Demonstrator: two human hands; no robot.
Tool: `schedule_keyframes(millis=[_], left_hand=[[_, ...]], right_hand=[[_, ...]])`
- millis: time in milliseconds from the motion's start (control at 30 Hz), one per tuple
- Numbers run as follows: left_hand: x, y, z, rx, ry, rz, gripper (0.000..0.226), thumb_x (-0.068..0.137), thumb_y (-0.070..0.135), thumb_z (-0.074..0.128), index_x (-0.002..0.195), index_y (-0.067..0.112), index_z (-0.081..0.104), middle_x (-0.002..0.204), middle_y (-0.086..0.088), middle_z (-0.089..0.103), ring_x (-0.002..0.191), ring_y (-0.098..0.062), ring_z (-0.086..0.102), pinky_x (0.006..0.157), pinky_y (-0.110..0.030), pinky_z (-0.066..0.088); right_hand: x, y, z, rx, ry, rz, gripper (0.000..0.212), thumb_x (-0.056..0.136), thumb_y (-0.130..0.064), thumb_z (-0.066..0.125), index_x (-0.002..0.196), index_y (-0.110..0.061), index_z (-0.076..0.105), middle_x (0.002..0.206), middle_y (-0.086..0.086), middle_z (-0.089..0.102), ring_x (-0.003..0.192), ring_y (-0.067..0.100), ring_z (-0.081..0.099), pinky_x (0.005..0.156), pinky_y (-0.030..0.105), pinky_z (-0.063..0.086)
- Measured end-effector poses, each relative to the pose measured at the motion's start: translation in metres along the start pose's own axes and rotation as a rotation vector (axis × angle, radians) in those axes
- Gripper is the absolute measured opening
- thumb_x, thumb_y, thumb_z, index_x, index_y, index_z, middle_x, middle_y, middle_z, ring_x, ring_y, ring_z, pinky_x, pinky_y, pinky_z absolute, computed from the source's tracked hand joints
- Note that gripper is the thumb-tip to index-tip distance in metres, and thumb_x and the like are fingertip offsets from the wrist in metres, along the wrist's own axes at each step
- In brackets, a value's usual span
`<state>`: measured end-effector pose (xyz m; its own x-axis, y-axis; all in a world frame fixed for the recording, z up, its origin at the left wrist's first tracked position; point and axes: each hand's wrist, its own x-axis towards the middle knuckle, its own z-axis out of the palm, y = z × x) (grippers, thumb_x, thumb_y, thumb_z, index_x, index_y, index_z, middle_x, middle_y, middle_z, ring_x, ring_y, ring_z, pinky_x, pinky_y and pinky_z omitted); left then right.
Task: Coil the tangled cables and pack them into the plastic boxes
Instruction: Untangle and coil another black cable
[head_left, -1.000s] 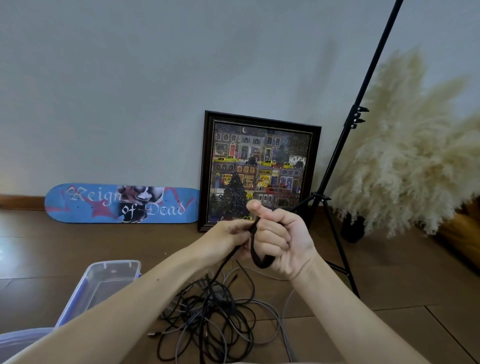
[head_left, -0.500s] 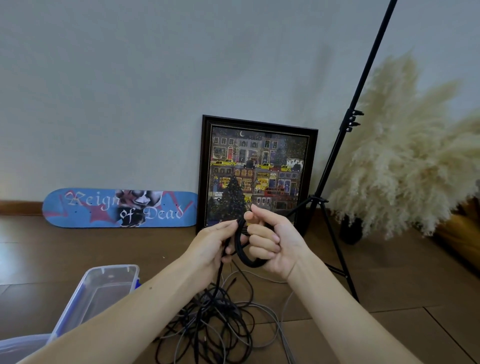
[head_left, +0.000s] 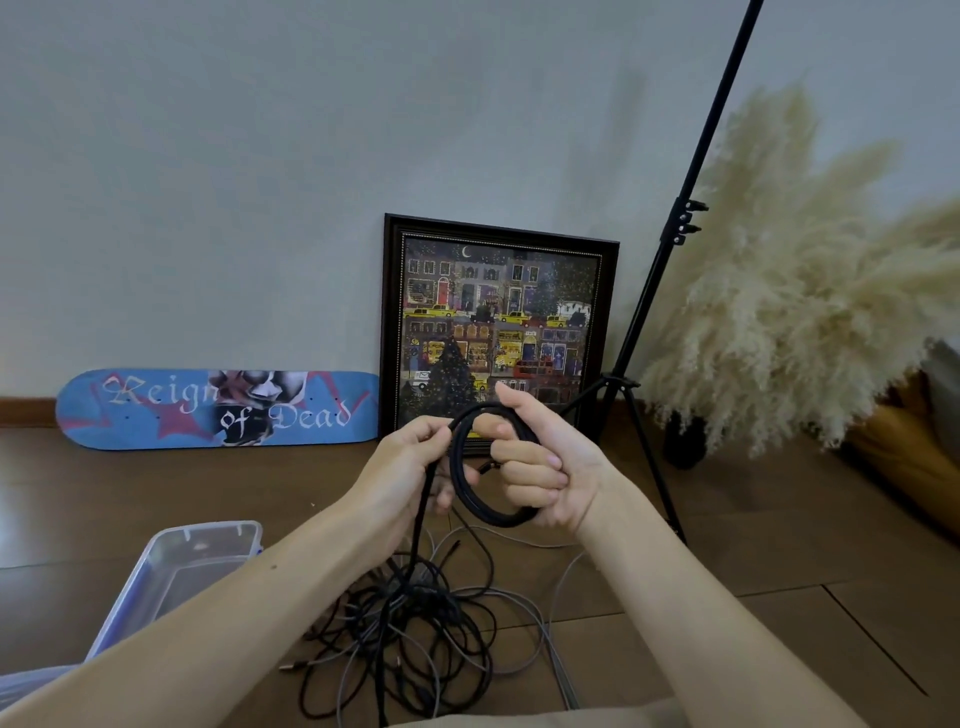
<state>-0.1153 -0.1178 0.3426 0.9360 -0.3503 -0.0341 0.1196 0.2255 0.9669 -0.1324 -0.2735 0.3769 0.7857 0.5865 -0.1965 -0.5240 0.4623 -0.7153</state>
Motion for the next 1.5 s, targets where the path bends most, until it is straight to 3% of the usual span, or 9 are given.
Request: schedule_keyframes(millis=[100,200,633,833,967,1133,1233,1400,1500], left_hand=[[-0.003,0.001,0.002,0.038,-0.026,0.011,0.020,0.101,0.017,0.042,0.111,0.008,0.058,0.059,-0.014,0.063,0.035,-0.015,0.040,0.034,-0.018,0.032],[-0.004,0.004,0.002,0.043,-0.030,0.054,0.021,0.101,0.013,0.039,0.113,0.008,0.056,0.063,-0.017,0.065,0.031,-0.013,0.039,0.034,-0.019,0.033],[-0.011,0.002,0.002,0.318,0.029,0.187,0.020,0.103,0.017,0.033,0.108,0.023,0.052,0.071,-0.011,0.070,0.039,-0.020,0.054,0.039,-0.022,0.038],[-0.013,-0.016,0.011,0.431,-0.099,0.160,0.031,0.104,0.020,0.031,0.132,0.022,0.043,0.064,-0.006,0.067,0.038,-0.015,0.051,0.039,-0.021,0.038],[-0.012,-0.020,0.015,0.413,-0.139,0.092,0.030,0.103,0.018,0.032,0.129,0.031,0.041,0.062,-0.003,0.064,0.040,-0.012,0.052,0.041,-0.021,0.039],[-0.010,-0.027,0.010,0.524,-0.198,-0.021,0.034,0.103,0.014,0.031,0.135,0.024,0.037,0.061,-0.001,0.064,0.043,-0.015,0.055,0.046,-0.022,0.042],[-0.009,-0.026,0.005,0.540,-0.054,0.010,0.028,0.103,0.013,0.028,0.123,0.022,0.045,0.058,-0.003,0.060,0.041,-0.017,0.052,0.043,-0.024,0.041],[0.002,-0.010,-0.008,0.413,0.203,0.112,0.025,0.103,0.011,0.026,0.106,0.019,0.050,0.061,-0.006,0.055,0.042,-0.015,0.049,0.038,-0.019,0.039],[0.003,-0.004,-0.010,0.368,0.282,0.165,0.024,0.104,0.012,0.024,0.105,0.018,0.047,0.064,-0.007,0.054,0.040,-0.012,0.049,0.038,-0.017,0.038]], right_hand=[[-0.001,-0.001,-0.004,-0.022,-0.160,0.096,0.040,0.091,-0.040,0.058,0.067,-0.009,0.054,0.032,-0.002,0.040,0.025,0.008,0.019,0.026,0.014,0.024],[-0.002,-0.005,-0.007,0.018,-0.205,0.107,0.039,0.092,-0.039,0.053,0.069,-0.007,0.055,0.034,0.000,0.043,0.026,0.009,0.021,0.028,0.016,0.026],[-0.009,-0.010,-0.006,-0.094,-0.081,0.071,0.049,0.084,-0.055,0.044,0.063,-0.012,0.058,0.030,-0.006,0.034,0.025,0.005,0.012,0.024,0.012,0.020],[-0.004,-0.010,-0.015,0.110,-0.297,-0.072,0.036,0.091,-0.031,0.062,0.097,0.005,0.066,0.039,-0.002,0.027,0.029,0.009,0.024,0.029,0.018,0.029],[-0.001,-0.007,-0.013,0.165,-0.217,-0.241,0.040,0.090,-0.027,0.060,0.116,0.004,0.064,0.036,-0.004,0.027,0.029,0.006,0.018,0.027,0.018,0.026],[0.001,-0.008,-0.007,0.084,0.104,-0.383,0.035,0.091,-0.022,0.044,0.114,-0.003,0.062,0.031,-0.007,0.029,0.021,0.005,0.021,0.024,0.015,0.018],[0.000,-0.009,-0.010,0.108,0.115,-0.343,0.034,0.089,-0.015,0.046,0.114,-0.001,0.064,0.031,-0.007,0.029,0.025,0.006,0.012,0.024,0.015,0.017],[-0.003,-0.009,-0.015,0.026,-0.050,-0.206,0.036,0.073,-0.013,0.077,0.105,0.002,0.071,0.032,-0.006,0.035,0.027,0.004,0.015,0.024,0.016,0.021],[-0.004,-0.007,-0.010,-0.104,0.067,-0.135,0.032,0.084,-0.030,0.061,0.091,-0.002,0.075,0.031,-0.008,0.031,0.020,0.003,0.024,0.024,0.014,0.015]])
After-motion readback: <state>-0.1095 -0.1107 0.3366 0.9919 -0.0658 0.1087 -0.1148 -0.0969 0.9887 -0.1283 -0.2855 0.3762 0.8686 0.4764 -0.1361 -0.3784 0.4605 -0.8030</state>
